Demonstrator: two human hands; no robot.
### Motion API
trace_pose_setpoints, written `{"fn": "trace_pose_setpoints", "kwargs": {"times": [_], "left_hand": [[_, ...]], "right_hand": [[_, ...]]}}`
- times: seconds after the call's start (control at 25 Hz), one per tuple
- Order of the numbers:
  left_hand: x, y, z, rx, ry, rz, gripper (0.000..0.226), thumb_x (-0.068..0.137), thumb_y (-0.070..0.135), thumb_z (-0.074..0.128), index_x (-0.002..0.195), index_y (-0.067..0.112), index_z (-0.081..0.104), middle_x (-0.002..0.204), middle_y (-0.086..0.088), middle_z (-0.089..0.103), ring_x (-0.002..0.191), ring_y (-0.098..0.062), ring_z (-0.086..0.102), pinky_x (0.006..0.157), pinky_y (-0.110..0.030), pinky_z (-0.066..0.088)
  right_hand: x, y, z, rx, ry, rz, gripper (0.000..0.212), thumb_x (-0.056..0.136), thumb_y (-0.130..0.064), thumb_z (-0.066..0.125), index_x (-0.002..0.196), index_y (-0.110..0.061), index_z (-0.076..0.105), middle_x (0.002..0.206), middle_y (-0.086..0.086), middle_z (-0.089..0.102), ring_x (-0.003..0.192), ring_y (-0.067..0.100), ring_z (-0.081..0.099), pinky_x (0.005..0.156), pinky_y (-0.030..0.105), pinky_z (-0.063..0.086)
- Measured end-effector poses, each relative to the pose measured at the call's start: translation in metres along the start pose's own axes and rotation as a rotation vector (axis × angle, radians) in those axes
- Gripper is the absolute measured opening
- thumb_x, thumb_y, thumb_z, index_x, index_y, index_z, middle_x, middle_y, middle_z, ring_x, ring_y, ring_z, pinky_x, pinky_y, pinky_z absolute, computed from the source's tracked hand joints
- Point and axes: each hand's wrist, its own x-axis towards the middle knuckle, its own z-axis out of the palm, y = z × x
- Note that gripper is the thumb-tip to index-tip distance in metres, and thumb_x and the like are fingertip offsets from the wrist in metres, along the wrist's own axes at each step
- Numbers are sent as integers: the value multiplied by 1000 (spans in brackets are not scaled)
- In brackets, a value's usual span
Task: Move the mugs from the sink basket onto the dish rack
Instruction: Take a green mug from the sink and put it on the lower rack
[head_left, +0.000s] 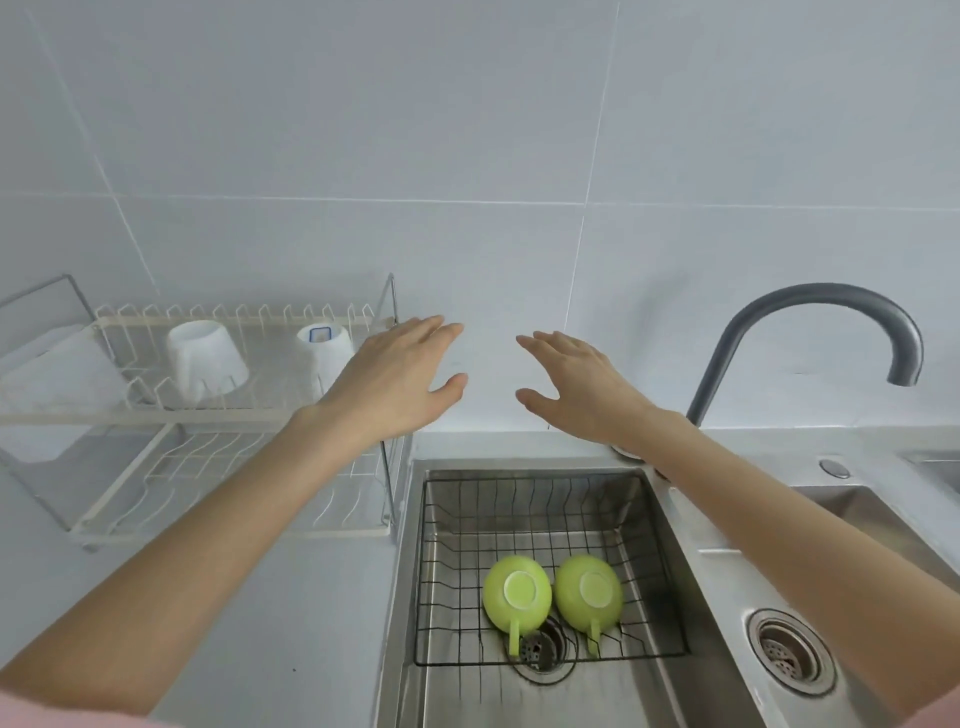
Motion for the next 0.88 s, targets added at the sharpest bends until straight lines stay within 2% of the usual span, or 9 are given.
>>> {"fn": "trace_pose_setpoints", "kwargs": {"times": [0.2, 0.48, 0.68, 0.76, 0.88], "left_hand": [[11, 41, 54, -76, -116, -20, 56, 92, 37, 38, 143, 19, 22, 155, -2, 23, 142, -17, 22, 113, -34, 23], [21, 83, 134, -273, -302, -111, 56, 92, 37, 39, 142, 20, 22, 153, 2, 26, 137, -18, 31, 109, -35, 30], [28, 96, 187, -385, -395, -210, 55, 92, 37, 41, 141, 19, 26, 151, -2, 32, 137, -21, 32, 112, -41, 30], [29, 99, 212, -455, -431, -273, 54, 92, 35, 42, 140, 17, 28, 149, -4, 35, 135, -21, 36, 112, -39, 31], [26, 107, 251, -549, -516, -363, 53, 92, 31, 45, 140, 13, 29, 148, -7, 38, 134, -22, 38, 111, -34, 31]], "right_hand": [[-20, 56, 23, 78, -97, 75, 62, 93, -34, 45, 146, -17, 18, 156, 9, 22, 145, 25, 16, 119, 39, 16], [-38, 123, 65, 236, -209, 161, 61, 92, -29, 47, 145, -13, 23, 150, 9, 33, 139, 27, 27, 113, 37, 21], [-41, 160, 98, 398, -261, 280, 58, 92, -28, 47, 144, -13, 26, 146, 12, 39, 129, 27, 42, 103, 31, 34], [-43, 170, 117, 475, -285, 361, 57, 93, -27, 46, 144, -15, 26, 143, 13, 42, 125, 28, 46, 97, 28, 36], [-50, 181, 151, 604, -324, 498, 55, 93, -27, 45, 144, -16, 26, 147, 10, 39, 133, 25, 39, 106, 31, 33]]}}
